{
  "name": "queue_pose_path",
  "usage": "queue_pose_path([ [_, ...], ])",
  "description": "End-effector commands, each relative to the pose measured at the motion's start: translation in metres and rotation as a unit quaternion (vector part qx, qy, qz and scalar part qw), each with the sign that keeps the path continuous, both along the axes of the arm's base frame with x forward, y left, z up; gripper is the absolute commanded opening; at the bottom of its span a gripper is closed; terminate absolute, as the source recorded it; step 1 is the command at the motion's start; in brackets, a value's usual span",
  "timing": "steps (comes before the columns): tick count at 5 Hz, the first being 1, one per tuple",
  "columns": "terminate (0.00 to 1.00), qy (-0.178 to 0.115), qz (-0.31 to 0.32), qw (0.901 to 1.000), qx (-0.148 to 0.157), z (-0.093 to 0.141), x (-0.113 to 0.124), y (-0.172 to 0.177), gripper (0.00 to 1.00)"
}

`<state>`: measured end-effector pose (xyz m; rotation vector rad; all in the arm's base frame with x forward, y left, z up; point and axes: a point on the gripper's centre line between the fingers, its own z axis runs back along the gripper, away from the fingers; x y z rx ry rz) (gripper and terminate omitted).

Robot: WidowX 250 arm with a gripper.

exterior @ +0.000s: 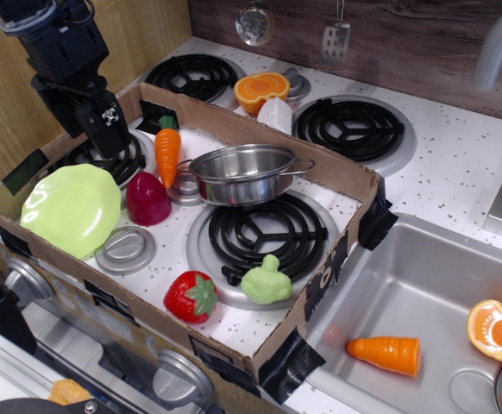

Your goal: Put broccoli in pot

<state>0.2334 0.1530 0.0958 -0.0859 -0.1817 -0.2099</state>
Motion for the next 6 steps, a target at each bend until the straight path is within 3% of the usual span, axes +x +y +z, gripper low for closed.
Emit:
queue_pose_path([
  [1,0.0,0.0,0.0,1.0,0.0,0.0,0.0,0.0,1.0],
  [2,0.0,0.006,0.039,0.9992,0.004,0.01,-0.003,-0.004,1.0],
  [4,0.0,0.022,0.174,0.9845,0.008,0.053,0.001,-0.038,1.0],
  [5,0.0,0.032,0.288,0.9572,-0.002,0.069,0.01,-0.061,1.0],
  [6,0.0,0.046,0.376,0.9255,-0.015,0.069,0.02,-0.082,1.0],
])
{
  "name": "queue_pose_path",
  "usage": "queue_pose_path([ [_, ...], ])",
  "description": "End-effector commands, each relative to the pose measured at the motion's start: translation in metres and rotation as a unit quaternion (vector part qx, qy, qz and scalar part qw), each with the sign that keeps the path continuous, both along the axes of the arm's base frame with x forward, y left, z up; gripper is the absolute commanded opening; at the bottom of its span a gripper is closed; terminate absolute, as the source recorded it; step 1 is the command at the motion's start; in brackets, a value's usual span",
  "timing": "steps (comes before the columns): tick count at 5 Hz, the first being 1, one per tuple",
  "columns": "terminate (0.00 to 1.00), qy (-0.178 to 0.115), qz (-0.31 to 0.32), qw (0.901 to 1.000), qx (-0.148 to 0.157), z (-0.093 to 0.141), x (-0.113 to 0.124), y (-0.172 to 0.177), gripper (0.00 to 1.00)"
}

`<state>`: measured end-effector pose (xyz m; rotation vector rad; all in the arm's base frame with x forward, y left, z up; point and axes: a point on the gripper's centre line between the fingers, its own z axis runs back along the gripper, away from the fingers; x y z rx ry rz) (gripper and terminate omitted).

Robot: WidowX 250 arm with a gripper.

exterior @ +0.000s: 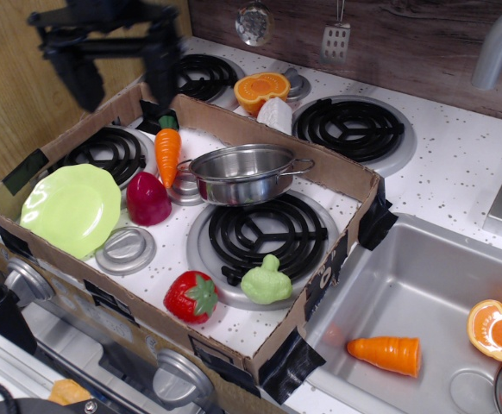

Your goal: Put broccoli in pot

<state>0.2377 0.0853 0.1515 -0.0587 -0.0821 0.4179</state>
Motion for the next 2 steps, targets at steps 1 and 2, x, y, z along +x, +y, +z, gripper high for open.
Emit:
queue_pose_path([
  [1,0.0,-0.035,0.197,0.9797,-0.002,0.004,0.022,-0.045,1.0],
  [2,0.0,-0.054,0.318,0.9466,-0.001,-0.01,0.022,-0.07,1.0],
])
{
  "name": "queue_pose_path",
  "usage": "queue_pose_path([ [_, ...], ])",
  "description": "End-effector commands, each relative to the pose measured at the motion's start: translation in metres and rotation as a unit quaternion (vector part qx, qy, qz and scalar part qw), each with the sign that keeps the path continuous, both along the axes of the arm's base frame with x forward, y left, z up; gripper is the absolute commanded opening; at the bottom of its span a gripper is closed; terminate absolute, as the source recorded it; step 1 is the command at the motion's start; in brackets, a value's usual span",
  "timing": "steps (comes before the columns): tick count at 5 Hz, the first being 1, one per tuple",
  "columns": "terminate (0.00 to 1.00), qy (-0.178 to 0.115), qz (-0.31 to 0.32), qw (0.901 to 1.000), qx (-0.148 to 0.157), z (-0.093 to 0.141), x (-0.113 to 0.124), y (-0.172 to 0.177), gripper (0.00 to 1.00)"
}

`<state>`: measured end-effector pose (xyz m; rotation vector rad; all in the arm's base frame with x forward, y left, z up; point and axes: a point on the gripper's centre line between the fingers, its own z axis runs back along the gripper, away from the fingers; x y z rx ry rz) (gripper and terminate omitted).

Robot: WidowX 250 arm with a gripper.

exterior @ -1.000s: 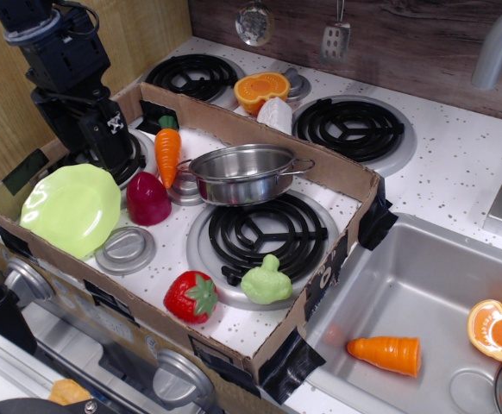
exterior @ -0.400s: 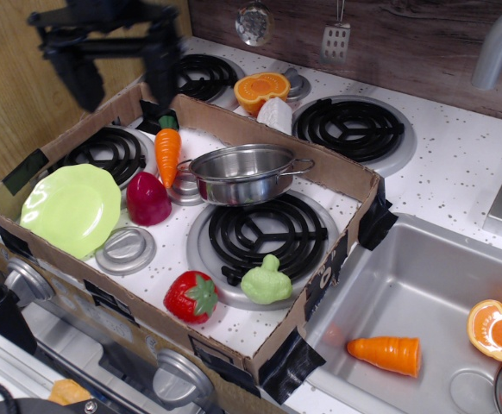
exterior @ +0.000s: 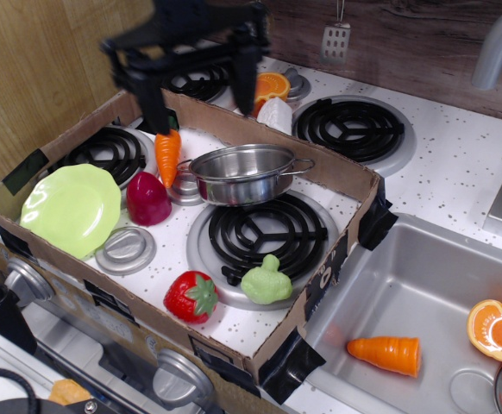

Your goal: Put broccoli in pot

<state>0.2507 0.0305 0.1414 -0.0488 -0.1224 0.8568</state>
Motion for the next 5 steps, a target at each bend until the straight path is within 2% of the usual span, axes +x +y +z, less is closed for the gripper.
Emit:
queue_pose_path([
  [1,0.0,-0.07,0.18,0.9807,0.03,-0.016,0.002,-0.03,1.0],
  [2,0.0,-0.056,0.265,0.9619,0.04,-0.026,-0.006,-0.044,1.0],
  [3,0.0,-0.02,0.334,0.9419,0.035,-0.035,-0.005,-0.038,1.0],
  [4,0.0,0.017,0.347,0.9378,-0.007,-0.047,-0.002,-0.026,1.0],
  [5,0.0,0.025,0.363,0.9313,-0.018,-0.062,-0.004,-0.017,1.0],
])
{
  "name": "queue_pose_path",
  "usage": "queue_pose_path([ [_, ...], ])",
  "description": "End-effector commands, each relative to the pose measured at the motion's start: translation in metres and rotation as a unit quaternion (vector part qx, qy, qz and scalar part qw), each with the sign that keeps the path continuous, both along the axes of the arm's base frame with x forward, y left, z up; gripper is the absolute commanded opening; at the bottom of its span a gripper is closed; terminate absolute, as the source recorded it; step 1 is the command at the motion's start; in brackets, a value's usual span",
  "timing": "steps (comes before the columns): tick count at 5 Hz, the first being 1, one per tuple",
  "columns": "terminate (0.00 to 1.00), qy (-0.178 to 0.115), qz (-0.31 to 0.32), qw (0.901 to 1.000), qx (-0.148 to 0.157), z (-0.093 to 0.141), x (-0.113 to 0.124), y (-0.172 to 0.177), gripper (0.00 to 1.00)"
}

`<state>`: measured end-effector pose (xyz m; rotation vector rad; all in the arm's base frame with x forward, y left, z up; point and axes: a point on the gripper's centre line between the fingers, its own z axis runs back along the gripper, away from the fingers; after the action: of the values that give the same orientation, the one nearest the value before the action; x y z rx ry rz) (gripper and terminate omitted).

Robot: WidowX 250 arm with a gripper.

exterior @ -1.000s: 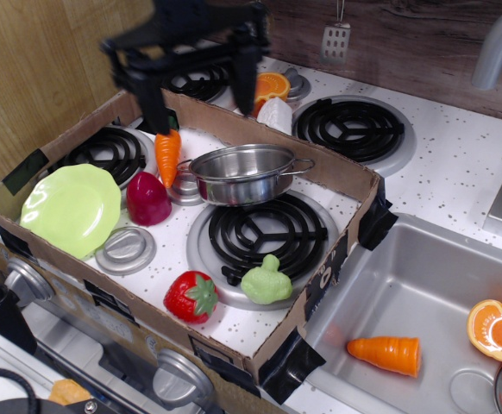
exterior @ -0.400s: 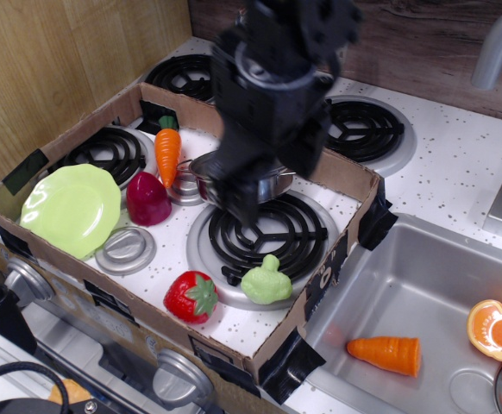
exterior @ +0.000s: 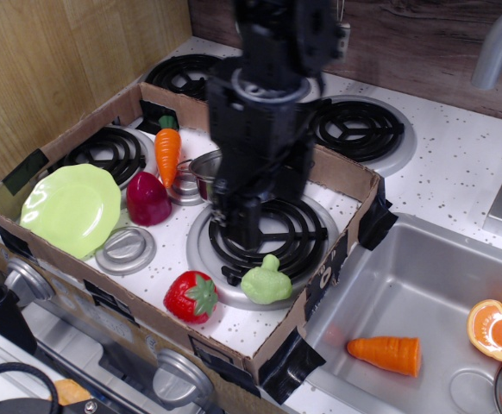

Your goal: Put broccoli in pot

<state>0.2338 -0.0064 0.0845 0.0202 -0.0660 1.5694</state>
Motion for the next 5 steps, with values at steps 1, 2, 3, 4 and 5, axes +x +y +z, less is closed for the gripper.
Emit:
queue_pose_path([
  [1,0.0,-0.02,0.03,0.999,-0.026,-0.017,0.003,0.03,1.0],
  [2,0.0,-0.04,0.05,0.9979,-0.012,-0.023,-0.009,0.027,1.0],
  [3,0.0,-0.047,0.07,0.9964,-0.012,-0.034,-0.019,0.016,1.0],
  [4,0.0,-0.049,0.065,0.9964,-0.023,-0.042,-0.017,0.011,1.0],
  [5,0.0,-0.046,0.063,0.9967,-0.022,-0.042,-0.013,0.01,1.0],
])
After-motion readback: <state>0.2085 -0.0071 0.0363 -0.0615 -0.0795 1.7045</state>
